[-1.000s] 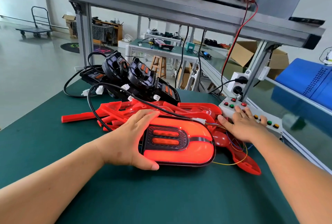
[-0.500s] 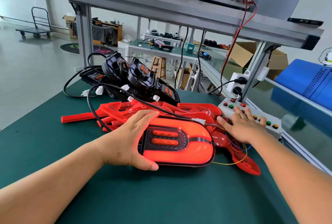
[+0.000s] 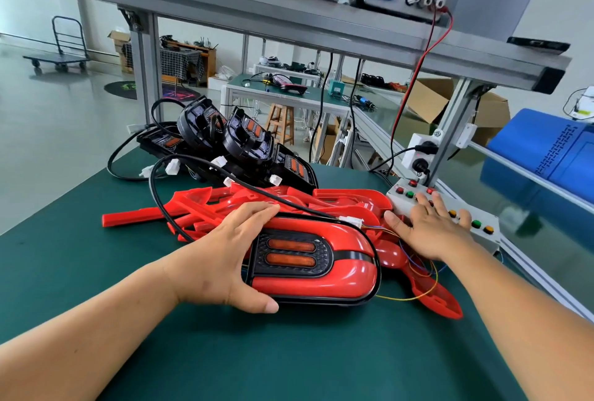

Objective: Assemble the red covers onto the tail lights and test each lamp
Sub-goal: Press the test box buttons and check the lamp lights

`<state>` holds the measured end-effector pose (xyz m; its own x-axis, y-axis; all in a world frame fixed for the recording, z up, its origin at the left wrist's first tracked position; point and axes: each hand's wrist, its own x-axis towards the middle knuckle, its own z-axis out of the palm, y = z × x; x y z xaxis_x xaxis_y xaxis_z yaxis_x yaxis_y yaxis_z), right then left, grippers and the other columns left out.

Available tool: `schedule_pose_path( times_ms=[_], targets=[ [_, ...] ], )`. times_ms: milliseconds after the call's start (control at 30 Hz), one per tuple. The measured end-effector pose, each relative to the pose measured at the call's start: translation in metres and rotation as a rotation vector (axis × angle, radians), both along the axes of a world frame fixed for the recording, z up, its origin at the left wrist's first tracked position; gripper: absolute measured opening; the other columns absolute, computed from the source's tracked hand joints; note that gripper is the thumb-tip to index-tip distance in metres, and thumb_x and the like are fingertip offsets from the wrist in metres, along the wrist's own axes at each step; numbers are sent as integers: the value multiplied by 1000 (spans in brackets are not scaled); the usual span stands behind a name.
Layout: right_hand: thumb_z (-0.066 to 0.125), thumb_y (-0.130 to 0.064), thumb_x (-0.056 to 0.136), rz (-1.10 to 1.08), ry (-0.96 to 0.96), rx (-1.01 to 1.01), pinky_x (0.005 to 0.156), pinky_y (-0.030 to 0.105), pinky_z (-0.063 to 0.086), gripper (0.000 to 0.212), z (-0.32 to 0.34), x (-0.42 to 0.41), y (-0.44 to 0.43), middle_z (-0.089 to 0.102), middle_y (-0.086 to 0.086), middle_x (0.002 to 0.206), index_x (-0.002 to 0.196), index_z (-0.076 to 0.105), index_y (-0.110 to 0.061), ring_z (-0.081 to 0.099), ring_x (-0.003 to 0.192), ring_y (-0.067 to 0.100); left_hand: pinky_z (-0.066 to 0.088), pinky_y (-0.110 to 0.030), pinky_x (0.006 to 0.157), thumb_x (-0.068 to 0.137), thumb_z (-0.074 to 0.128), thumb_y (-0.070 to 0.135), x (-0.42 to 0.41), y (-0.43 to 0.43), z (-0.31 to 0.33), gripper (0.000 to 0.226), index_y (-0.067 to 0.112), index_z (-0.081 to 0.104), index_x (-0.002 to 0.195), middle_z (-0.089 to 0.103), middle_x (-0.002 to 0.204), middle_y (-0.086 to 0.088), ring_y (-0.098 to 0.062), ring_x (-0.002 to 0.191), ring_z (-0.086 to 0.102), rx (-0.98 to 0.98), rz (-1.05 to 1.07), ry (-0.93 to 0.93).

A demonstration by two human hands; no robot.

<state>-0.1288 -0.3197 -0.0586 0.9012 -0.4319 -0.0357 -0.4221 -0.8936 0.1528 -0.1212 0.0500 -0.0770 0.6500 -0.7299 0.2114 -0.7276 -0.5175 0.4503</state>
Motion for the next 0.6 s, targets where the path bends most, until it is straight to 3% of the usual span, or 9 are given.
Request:
schedule_pose_path(
  times_ms=[300,433,600],
  targets=[
    [-13,-90,53,100,20,28,117,56,-2,128,13,20,6,-11,-7,164,155,18,-20,-20,148,11,7,-11,113,50,67,80,0,0,1,133,37,-10,150,-8,143,35,7,141,-1,17,4,22],
    [-16,-92,49,117,38,-10,116,55,-2,132,12,25,8,-3,-7,165,156,12,-21,-16,149,12,0,4,103,50,70,79,0,1,1,134,37,-9,151,-7,140,39,14,137,-3,9,4,9],
    [-19,-93,48,124,62,-71,116,53,-2,134,14,28,7,2,-6,165,156,11,-20,-11,150,12,-1,7,99,48,67,83,1,1,0,133,41,-9,149,-12,137,45,22,132,-7,9,2,-10]
  ],
)
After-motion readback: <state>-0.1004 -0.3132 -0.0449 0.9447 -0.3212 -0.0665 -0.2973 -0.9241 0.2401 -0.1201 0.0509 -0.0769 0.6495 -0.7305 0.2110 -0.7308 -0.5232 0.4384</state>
